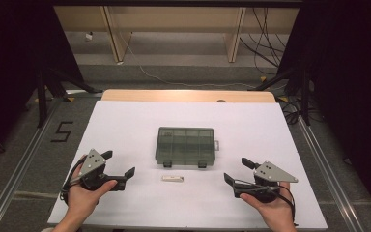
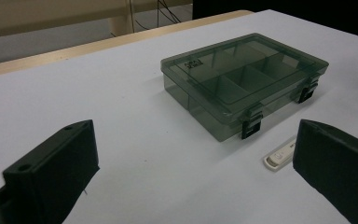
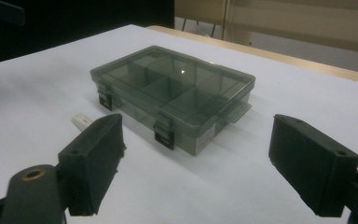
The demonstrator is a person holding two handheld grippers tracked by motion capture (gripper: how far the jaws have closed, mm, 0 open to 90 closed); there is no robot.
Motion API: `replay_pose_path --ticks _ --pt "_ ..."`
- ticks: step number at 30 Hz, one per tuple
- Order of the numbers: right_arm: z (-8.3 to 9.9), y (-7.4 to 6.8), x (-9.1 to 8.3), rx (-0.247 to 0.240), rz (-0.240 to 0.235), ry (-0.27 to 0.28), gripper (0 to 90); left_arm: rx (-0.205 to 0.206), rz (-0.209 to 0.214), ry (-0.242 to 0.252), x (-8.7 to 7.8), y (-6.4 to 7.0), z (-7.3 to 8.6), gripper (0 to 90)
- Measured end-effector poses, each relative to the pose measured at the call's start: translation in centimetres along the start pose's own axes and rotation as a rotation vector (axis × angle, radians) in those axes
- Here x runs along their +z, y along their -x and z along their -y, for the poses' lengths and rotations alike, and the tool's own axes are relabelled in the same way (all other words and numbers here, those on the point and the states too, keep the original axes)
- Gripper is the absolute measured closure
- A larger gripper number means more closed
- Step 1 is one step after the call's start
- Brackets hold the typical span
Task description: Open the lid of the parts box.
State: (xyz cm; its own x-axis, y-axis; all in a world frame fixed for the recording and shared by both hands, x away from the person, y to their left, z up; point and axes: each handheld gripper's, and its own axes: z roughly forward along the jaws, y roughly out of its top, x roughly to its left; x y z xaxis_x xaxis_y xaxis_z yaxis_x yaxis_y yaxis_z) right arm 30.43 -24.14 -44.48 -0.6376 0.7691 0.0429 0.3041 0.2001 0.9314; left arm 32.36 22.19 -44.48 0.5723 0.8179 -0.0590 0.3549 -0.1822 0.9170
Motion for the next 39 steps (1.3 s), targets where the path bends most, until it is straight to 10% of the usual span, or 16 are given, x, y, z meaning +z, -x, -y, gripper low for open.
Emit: replay_pose_path --ticks 9,20,29,30,39 --pt "0.0 0.1 0.1 -0.03 0.012 0.014 21.3 0.013 -0.009 0.001 0.0 0.1 -0.1 1.8" --pt "-1.5 1.3 1.2 -0.098 0.039 -0.057 61.7 0.079 -0.049 -0.163 1.9 0.4 -1.1 54.8" --pt "-2.2 2.7 3.2 -0.084 0.012 -0.108 86.2 0.147 0.006 -0.268 5.1 0.3 -2.4 81.6" --pt "-2.3 2.8 3.3 -0.074 0.014 -0.129 88.5 0.103 0.03 -0.231 5.7 0.6 -2.4 83.2" --pt "-1.9 3.8 5.7 -0.077 -0.014 -0.216 90.0 0.14 0.046 -0.28 8.0 0.7 -2.4 89.5"
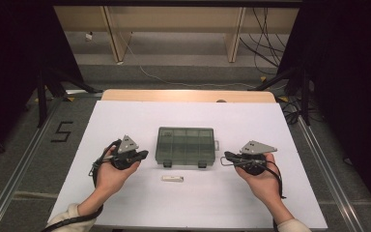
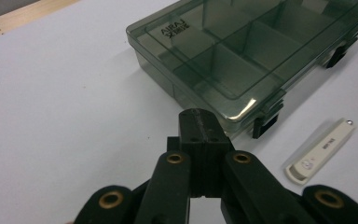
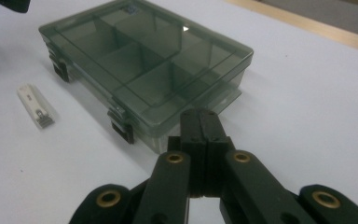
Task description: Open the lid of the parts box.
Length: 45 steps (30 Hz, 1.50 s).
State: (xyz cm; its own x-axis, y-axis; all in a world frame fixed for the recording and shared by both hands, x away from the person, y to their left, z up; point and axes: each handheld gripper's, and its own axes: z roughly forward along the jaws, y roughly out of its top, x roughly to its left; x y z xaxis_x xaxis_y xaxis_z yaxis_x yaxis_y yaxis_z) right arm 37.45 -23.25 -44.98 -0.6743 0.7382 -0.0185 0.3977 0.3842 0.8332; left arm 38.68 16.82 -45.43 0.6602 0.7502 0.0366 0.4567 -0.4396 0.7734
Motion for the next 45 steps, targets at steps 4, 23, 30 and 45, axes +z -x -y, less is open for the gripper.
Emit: replay_pose_path --ticks 4,23,30,45 --pt "0.2 0.0 1.1 -0.017 -0.028 -0.044 90.0 0.005 0.0 -0.033 1.0 0.0 0.1 89.5" --pt "0.7 -0.5 3.6 -0.066 -0.084 -0.145 90.0 0.1 0.015 -0.118 2.4 0.9 0.2 89.6" --pt "0.6 -0.8 3.6 -0.057 -0.091 -0.163 90.0 0.119 0.007 -0.119 2.6 0.9 0.2 89.5" --pt "0.6 -0.8 3.5 -0.072 -0.107 -0.165 90.0 0.122 0.005 -0.118 2.6 0.9 0.2 89.5"
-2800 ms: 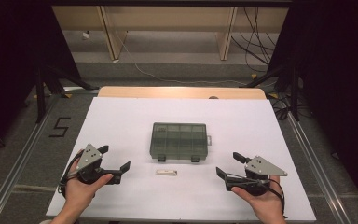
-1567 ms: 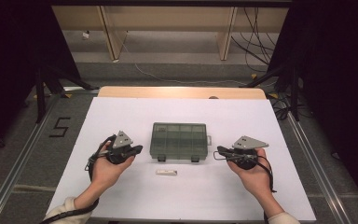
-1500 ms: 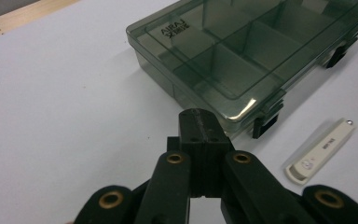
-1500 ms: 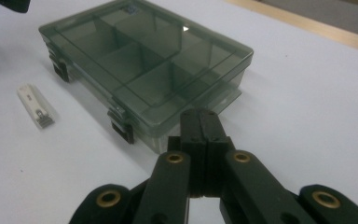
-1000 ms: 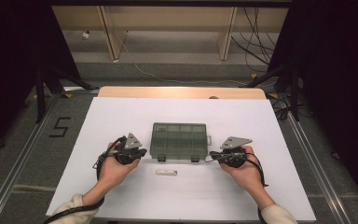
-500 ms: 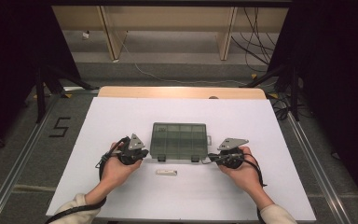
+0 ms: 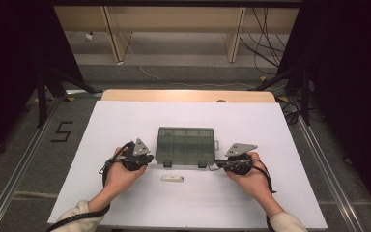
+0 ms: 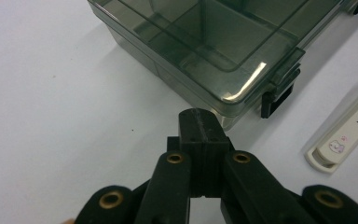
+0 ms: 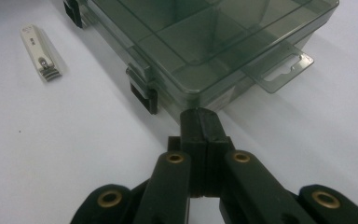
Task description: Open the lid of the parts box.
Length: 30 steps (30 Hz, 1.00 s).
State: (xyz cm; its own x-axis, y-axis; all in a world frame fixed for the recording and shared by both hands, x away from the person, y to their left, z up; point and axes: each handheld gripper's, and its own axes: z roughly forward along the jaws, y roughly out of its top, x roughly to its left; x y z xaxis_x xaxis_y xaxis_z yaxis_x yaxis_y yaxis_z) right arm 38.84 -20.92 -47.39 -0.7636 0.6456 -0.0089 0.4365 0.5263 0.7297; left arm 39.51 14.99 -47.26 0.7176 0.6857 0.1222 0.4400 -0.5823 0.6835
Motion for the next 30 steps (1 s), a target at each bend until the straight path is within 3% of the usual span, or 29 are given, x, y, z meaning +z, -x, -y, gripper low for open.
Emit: replay_pose_path --ticks 7,19,25,27,28,30 --pt "-0.11 -0.1 -0.01 -0.02 0.004 0.006 90.0 0.003 0.0 0.006 -0.11 0.03 -0.05 89.5" --pt "-0.2 -0.15 -0.24 -0.011 -0.008 0.008 90.0 0.02 0.006 0.009 -0.11 0.14 -0.01 89.5" --pt "-0.38 -0.08 -0.47 -0.004 -0.009 0.039 90.0 0.024 0.011 0.016 -0.29 0.09 -0.11 89.5" --pt "-0.4 -0.15 -0.51 0.001 -0.007 0.04 90.0 0.014 0.008 0.023 -0.37 0.13 -0.12 89.5" --pt "-0.43 -0.18 -0.51 0.0 -0.005 0.042 90.0 -0.032 0.0 0.07 -0.24 0.4 -0.16 89.5" --pt "-0.46 -0.18 -0.54 0.001 -0.004 0.044 90.0 -0.017 0.004 0.067 -0.33 0.24 -0.23 89.5"
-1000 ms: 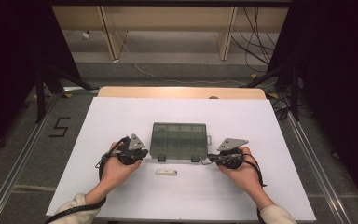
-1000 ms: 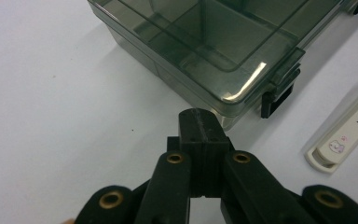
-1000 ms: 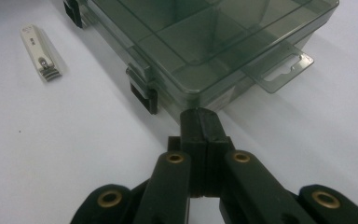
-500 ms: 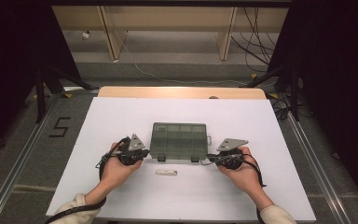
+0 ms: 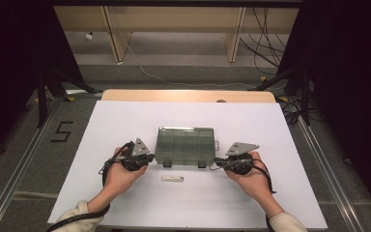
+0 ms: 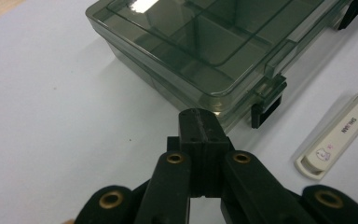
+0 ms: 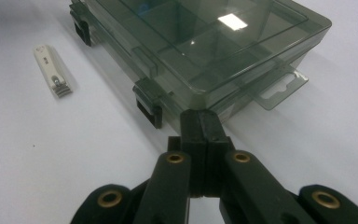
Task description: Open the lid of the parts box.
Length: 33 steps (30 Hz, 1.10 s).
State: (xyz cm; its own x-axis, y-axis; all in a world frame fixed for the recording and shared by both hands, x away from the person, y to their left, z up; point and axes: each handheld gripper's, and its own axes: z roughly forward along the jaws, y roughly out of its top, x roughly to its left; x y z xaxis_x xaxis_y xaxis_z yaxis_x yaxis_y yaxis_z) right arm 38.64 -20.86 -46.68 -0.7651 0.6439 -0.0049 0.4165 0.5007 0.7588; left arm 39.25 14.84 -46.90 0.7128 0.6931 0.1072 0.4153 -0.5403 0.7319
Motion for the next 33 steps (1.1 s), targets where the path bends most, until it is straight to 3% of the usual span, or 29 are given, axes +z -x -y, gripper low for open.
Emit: replay_pose_path --ticks 1,2,3,4,6,7,13,14,18,19,20,23,29,30,33 --pt "-0.1 0.0 -0.1 0.003 0.0 0.007 90.0 0.044 0.009 -0.03 -0.4 -0.3 -0.1 89.5" --pt "-0.1 0.0 -0.1 0.003 0.0 0.007 90.0 0.044 0.009 -0.03 -0.4 -0.3 -0.1 89.5" --pt "-0.1 0.0 -0.1 0.001 0.003 0.015 90.0 -0.002 0.005 0.022 -0.1 0.1 -0.1 89.5" --pt "-0.2 0.0 -0.1 -0.002 0.012 0.021 90.0 -0.007 0.008 0.035 -0.1 0.1 -0.1 89.5" --pt "-0.2 0.0 -0.2 0.0 0.015 0.026 90.0 -0.006 0.008 0.038 -0.1 0.2 -0.2 89.5" --pt "-0.3 -0.2 -0.3 0.02 0.017 0.025 90.0 0.013 -0.001 0.044 -0.3 0.1 -0.3 89.6" --pt "-0.5 -0.1 -0.4 0.015 0.031 0.057 90.0 -0.001 -0.002 0.075 -0.6 0.1 -0.6 89.5" --pt "-0.6 -0.1 -0.5 0.012 0.037 0.065 90.0 0.019 -0.004 0.07 -1.0 -0.2 -0.7 89.5" --pt "-0.8 -0.1 -0.5 0.015 0.046 0.081 90.0 0.005 -0.004 0.109 -1.0 -0.3 -1.1 89.5" --pt "-1.0 -0.1 -0.6 0.013 0.051 0.087 90.0 0.0 -0.005 0.098 -1.2 -0.3 -1.2 89.5" --pt "-1.2 -0.2 -0.6 0.018 0.066 0.099 90.0 -0.015 -0.016 0.121 -1.1 -0.3 -1.5 89.5" --pt "-1.5 -0.3 -0.6 0.012 0.095 0.116 89.3 -0.004 -0.023 0.14 -1.2 -0.4 -1.8 89.5" --pt "-1.9 -0.6 -0.7 -0.01 0.177 0.125 76.8 -0.016 -0.023 0.155 -1.4 -0.5 -2.3 89.5" --pt "-2.0 -0.6 -0.7 -0.007 0.206 0.137 70.5 -0.005 -0.029 0.162 -1.4 -0.5 -2.4 89.5" --pt "-2.2 -0.7 -0.7 -0.02 0.234 0.152 67.2 -0.009 -0.029 0.17 -1.4 -0.4 -2.5 89.4"
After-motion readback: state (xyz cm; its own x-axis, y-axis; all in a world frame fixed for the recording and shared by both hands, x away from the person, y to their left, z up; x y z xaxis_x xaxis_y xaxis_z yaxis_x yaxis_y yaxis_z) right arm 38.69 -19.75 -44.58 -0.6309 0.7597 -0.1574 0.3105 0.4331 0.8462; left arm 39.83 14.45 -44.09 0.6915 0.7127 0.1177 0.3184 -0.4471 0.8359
